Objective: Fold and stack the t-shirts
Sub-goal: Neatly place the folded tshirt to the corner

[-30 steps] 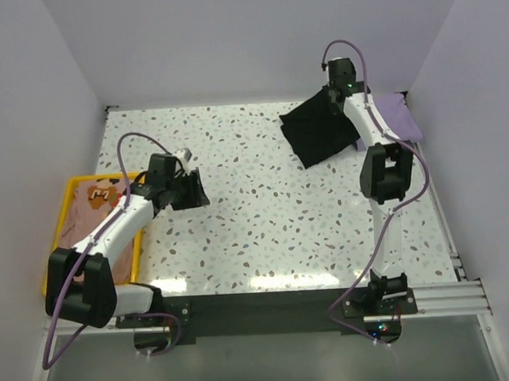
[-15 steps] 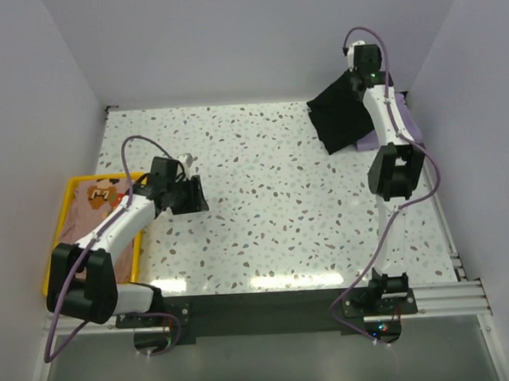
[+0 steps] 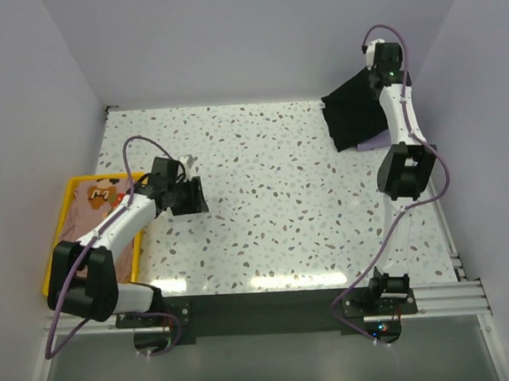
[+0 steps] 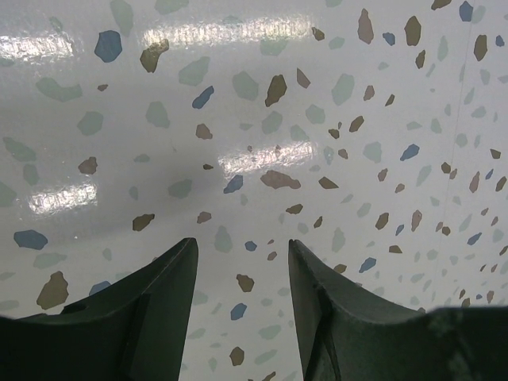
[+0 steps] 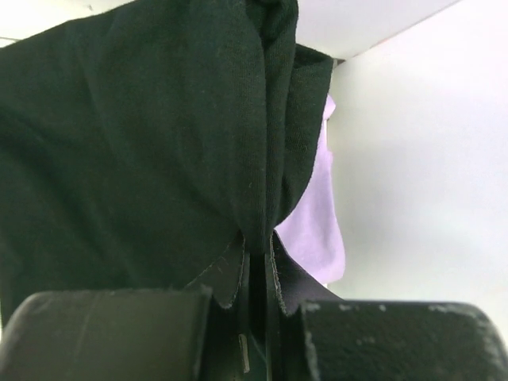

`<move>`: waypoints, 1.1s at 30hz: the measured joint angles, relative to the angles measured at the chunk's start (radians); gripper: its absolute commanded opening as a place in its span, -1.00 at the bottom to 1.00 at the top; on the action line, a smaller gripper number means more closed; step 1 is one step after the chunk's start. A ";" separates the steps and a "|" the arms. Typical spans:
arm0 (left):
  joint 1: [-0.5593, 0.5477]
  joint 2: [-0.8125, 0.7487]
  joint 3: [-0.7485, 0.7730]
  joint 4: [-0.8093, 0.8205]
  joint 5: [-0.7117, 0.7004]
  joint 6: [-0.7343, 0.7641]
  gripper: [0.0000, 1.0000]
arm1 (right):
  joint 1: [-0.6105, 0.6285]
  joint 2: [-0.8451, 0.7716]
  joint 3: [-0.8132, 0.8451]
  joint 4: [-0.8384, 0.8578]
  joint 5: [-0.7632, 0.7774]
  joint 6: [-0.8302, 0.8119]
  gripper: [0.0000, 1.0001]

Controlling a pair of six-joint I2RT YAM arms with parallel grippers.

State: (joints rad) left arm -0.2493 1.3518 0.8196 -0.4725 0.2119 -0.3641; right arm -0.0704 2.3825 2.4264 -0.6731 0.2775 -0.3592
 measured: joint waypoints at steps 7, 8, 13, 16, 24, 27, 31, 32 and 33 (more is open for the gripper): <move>0.000 0.000 0.000 0.000 0.000 0.009 0.07 | 0.002 -0.043 0.000 0.000 -0.006 -0.008 -1.00; 0.000 0.000 0.000 0.000 0.000 0.009 0.07 | 0.002 -0.053 0.000 0.001 -0.006 -0.009 -1.00; 0.000 0.000 -0.006 0.001 0.001 0.009 0.07 | 0.003 -0.092 0.000 0.007 -0.005 -0.014 -1.00; 0.000 0.000 -0.013 0.000 0.001 0.009 0.07 | 0.003 -0.107 -0.001 0.008 -0.005 -0.017 -1.00; 0.000 0.000 -0.015 0.000 0.002 0.009 0.06 | -0.012 -0.121 -0.043 0.041 -0.006 -0.020 -1.00; 0.000 0.000 -0.015 0.000 0.002 0.010 0.06 | -0.026 -0.118 -0.060 0.045 -0.006 -0.020 -1.00; 0.000 0.003 -0.015 0.000 0.002 0.009 0.06 | -0.048 -0.103 -0.061 0.068 -0.005 -0.016 -0.71; 0.000 0.004 -0.015 0.000 0.003 0.009 0.07 | -0.054 -0.096 -0.060 0.082 -0.002 -0.009 -0.36; 0.000 0.004 -0.015 0.000 0.005 0.009 0.07 | -0.059 -0.082 -0.060 0.103 0.004 -0.006 0.32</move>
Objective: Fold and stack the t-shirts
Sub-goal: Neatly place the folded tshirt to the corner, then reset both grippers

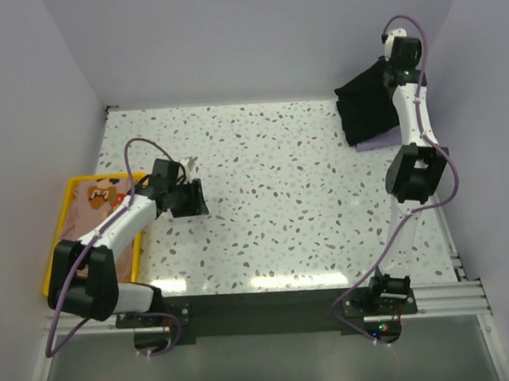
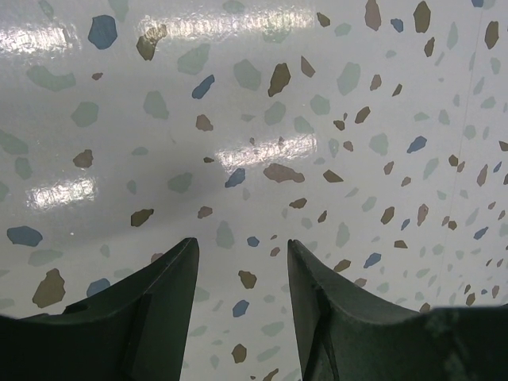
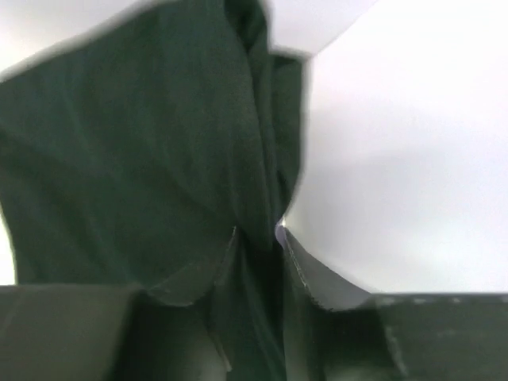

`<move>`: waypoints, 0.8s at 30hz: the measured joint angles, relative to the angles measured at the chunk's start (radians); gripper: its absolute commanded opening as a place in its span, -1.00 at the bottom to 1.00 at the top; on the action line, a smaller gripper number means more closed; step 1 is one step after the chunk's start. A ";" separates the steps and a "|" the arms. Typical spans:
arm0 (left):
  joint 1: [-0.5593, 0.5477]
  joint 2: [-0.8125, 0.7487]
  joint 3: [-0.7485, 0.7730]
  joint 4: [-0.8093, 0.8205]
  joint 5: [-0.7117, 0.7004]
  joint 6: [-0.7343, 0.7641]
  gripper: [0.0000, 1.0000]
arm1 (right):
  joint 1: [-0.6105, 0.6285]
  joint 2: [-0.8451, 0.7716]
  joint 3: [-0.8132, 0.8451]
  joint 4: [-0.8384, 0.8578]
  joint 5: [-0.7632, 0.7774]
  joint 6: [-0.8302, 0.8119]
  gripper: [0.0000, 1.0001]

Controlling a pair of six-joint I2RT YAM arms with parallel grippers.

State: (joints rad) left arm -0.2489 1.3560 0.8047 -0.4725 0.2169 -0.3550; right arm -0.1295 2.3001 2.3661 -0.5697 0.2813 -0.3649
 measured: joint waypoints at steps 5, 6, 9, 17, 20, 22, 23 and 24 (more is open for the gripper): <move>0.000 0.000 0.000 0.000 0.008 0.000 0.07 | -0.021 0.040 0.000 0.060 0.022 0.033 0.97; 0.000 0.000 0.000 0.001 0.011 0.000 0.07 | -0.023 0.047 0.000 0.066 0.023 0.045 0.97; 0.000 0.000 0.000 0.001 0.013 0.000 0.08 | -0.023 0.050 -0.003 0.068 0.021 0.082 0.97; 0.000 -0.028 -0.008 0.007 0.015 0.000 0.08 | 0.026 -0.032 -0.114 0.074 0.018 0.205 0.97; 0.000 -0.060 -0.015 0.012 0.014 0.000 0.08 | 0.077 -0.132 -0.237 0.089 0.015 0.274 0.97; 0.000 -0.079 -0.018 0.014 0.014 0.000 0.08 | 0.118 -0.233 -0.373 0.118 0.013 0.327 0.97; 0.000 -0.089 -0.018 0.016 0.014 0.000 0.08 | 0.143 -0.294 -0.448 0.125 0.010 0.357 0.97; 0.000 -0.100 -0.018 0.018 0.014 0.000 0.08 | 0.169 -0.353 -0.519 0.136 0.001 0.387 0.97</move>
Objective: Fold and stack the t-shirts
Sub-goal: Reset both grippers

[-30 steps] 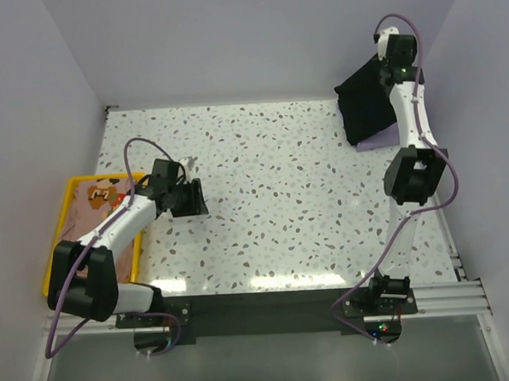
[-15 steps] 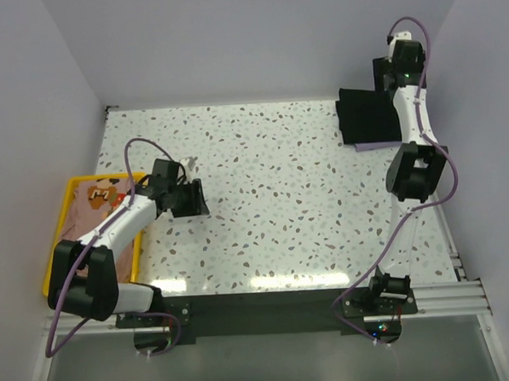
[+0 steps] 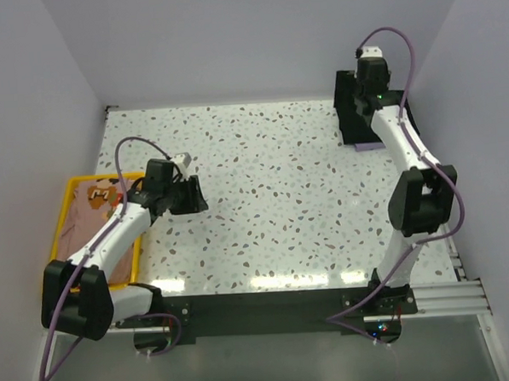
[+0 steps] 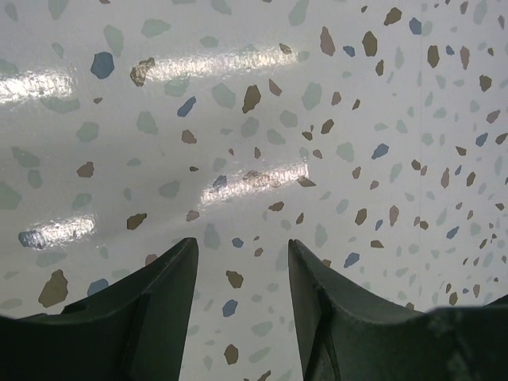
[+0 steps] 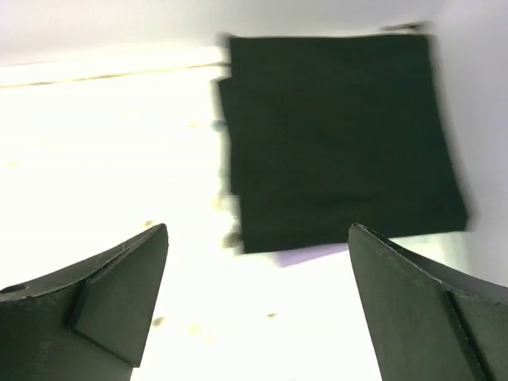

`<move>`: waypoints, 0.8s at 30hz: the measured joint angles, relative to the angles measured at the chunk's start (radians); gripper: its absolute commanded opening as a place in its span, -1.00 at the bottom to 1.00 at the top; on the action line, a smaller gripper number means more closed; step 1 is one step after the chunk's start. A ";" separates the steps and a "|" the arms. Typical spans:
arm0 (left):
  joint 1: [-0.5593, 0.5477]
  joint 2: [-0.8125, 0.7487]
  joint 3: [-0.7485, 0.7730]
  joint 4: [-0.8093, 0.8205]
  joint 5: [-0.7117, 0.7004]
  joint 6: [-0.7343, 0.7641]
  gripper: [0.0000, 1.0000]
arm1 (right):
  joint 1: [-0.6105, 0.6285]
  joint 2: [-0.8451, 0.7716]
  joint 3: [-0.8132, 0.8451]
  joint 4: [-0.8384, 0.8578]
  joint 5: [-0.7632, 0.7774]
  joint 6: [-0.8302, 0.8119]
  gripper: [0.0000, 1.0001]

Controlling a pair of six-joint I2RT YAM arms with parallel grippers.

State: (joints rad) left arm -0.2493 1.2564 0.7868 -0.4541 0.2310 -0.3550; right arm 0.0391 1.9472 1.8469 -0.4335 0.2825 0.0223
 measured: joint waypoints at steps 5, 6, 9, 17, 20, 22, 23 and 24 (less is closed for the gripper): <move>0.000 -0.047 0.000 0.019 0.001 0.000 0.09 | 0.117 -0.312 -0.389 0.117 -0.115 0.165 0.97; 0.000 -0.053 0.000 0.021 0.001 0.000 0.09 | 0.138 -0.375 -0.470 0.135 -0.134 0.194 0.97; 0.000 -0.082 0.000 0.028 0.008 0.000 0.09 | 0.204 -0.529 -0.691 0.158 -0.187 0.275 0.97; 0.000 -0.133 0.000 0.043 0.031 0.000 0.11 | 0.235 -0.831 -0.961 0.087 -0.335 0.397 0.97; 0.000 -0.141 -0.002 0.045 0.033 0.000 0.11 | 0.235 -0.889 -0.966 0.069 -0.365 0.412 0.97; 0.000 -0.142 -0.007 0.048 0.034 0.000 0.11 | 0.235 -0.898 -0.967 0.054 -0.384 0.416 0.97; 0.000 -0.142 -0.011 0.048 0.034 0.000 0.11 | 0.235 -0.900 -0.970 0.050 -0.392 0.420 0.97; 0.000 -0.142 -0.013 0.048 0.034 0.000 0.11 | 0.235 -0.901 -0.977 0.045 -0.403 0.423 0.97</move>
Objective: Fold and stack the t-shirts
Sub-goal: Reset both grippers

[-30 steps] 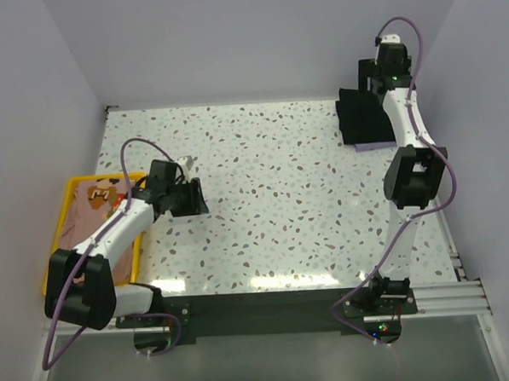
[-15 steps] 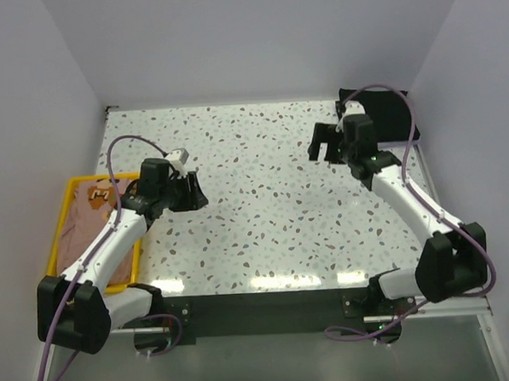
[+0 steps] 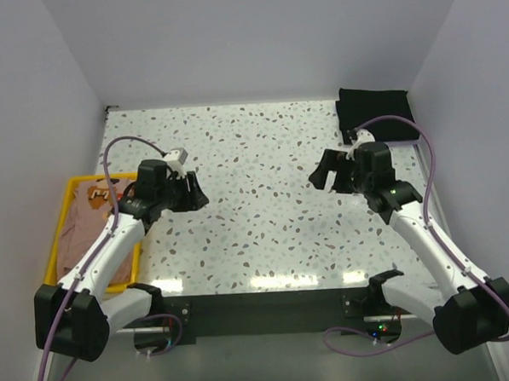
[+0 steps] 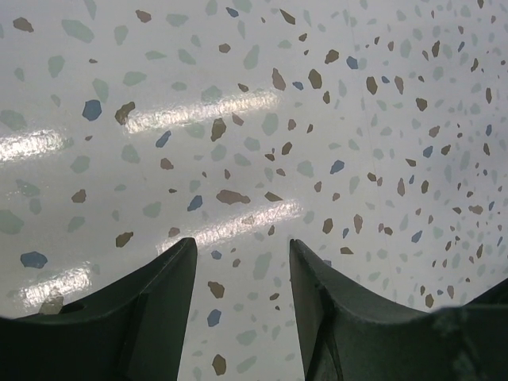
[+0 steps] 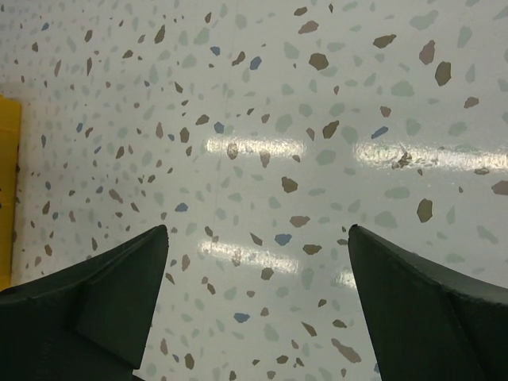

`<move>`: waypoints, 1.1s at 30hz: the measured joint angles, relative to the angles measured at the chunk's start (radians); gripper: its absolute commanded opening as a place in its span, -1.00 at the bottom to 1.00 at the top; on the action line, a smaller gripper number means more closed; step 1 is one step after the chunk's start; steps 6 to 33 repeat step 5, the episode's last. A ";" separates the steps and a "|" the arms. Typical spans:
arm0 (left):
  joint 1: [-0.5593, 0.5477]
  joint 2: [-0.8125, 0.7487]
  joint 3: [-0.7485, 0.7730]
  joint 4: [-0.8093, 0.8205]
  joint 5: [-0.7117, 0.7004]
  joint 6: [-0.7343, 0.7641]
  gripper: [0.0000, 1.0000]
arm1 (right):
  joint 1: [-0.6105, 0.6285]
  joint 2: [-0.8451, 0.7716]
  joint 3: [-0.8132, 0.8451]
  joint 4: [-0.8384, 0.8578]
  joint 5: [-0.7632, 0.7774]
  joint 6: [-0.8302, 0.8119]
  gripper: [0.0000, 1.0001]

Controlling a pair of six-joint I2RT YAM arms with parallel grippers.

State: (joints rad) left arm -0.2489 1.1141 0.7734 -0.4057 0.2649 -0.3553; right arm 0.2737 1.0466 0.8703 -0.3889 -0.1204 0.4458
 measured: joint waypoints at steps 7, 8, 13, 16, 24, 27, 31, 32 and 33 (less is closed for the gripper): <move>0.000 -0.002 -0.003 0.000 0.002 0.000 0.11 | 0.000 -0.003 -0.029 -0.015 -0.022 0.010 0.97; 0.000 -0.002 -0.003 0.000 0.002 0.000 0.11 | 0.000 -0.003 -0.029 -0.015 -0.022 0.010 0.97; 0.000 -0.002 -0.003 0.000 0.002 0.000 0.11 | 0.000 -0.003 -0.029 -0.015 -0.022 0.010 0.97; 0.000 -0.002 -0.003 0.000 0.002 0.000 0.11 | 0.000 -0.003 -0.029 -0.015 -0.022 0.010 0.97; 0.000 -0.002 -0.003 0.000 0.002 0.000 0.11 | 0.000 -0.003 -0.029 -0.015 -0.022 0.010 0.97; 0.000 -0.002 -0.003 0.000 0.002 0.000 0.11 | 0.000 -0.003 -0.029 -0.015 -0.022 0.010 0.97; 0.000 -0.002 -0.003 0.000 0.002 0.000 0.11 | 0.000 -0.003 -0.029 -0.015 -0.022 0.010 0.97; 0.000 -0.002 -0.003 0.000 0.002 0.000 0.11 | 0.000 -0.003 -0.029 -0.015 -0.022 0.010 0.97; 0.000 -0.002 -0.003 0.000 0.002 0.000 0.11 | 0.000 -0.003 -0.029 -0.015 -0.022 0.010 0.97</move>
